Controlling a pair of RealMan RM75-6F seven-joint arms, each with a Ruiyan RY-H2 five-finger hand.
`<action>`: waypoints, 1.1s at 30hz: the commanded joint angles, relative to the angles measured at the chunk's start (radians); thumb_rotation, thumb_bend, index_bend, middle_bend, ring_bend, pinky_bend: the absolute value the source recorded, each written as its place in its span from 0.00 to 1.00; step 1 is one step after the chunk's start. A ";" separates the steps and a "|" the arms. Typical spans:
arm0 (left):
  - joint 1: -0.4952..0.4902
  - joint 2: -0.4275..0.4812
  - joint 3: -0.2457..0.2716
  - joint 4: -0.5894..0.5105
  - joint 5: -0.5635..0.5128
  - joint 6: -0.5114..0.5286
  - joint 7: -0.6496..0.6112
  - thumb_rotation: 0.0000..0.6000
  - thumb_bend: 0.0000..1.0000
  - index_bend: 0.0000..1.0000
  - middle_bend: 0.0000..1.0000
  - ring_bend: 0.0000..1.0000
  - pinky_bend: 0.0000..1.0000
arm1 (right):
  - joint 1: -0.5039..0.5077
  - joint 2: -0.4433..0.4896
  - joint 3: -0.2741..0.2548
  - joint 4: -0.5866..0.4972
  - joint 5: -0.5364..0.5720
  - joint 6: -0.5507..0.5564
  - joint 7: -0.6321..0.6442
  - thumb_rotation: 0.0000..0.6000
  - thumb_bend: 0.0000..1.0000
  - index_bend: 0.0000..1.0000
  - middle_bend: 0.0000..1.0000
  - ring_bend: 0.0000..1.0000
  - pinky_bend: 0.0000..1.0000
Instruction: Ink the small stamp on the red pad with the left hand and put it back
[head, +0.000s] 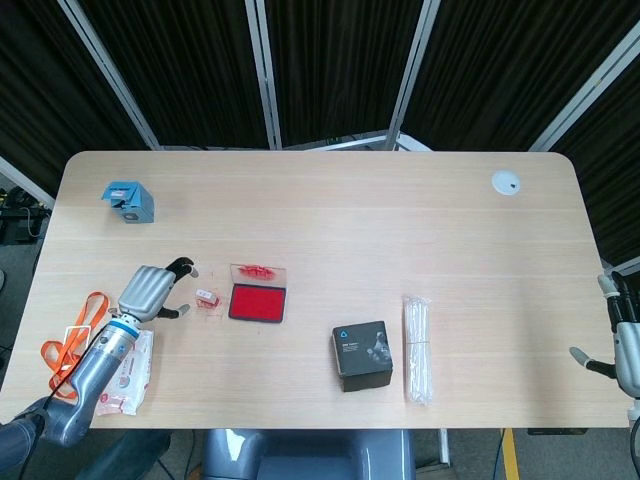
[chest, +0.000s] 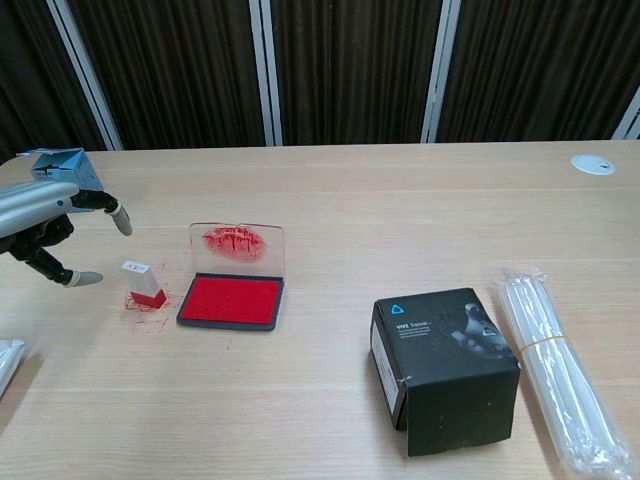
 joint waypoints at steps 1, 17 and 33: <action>-0.016 -0.032 0.007 0.036 0.011 -0.001 -0.034 1.00 0.24 0.34 0.25 0.90 0.93 | 0.001 -0.001 0.000 0.000 0.002 -0.001 -0.003 1.00 0.00 0.00 0.00 0.00 0.00; -0.043 -0.097 0.024 0.111 0.015 0.003 -0.050 1.00 0.24 0.37 0.43 0.91 0.93 | 0.005 -0.006 0.003 0.006 0.016 -0.017 -0.006 1.00 0.00 0.00 0.00 0.00 0.00; -0.057 -0.129 0.029 0.160 -0.003 -0.003 -0.028 1.00 0.24 0.43 0.45 0.91 0.93 | 0.009 -0.010 0.005 0.015 0.027 -0.032 0.001 1.00 0.00 0.00 0.00 0.00 0.00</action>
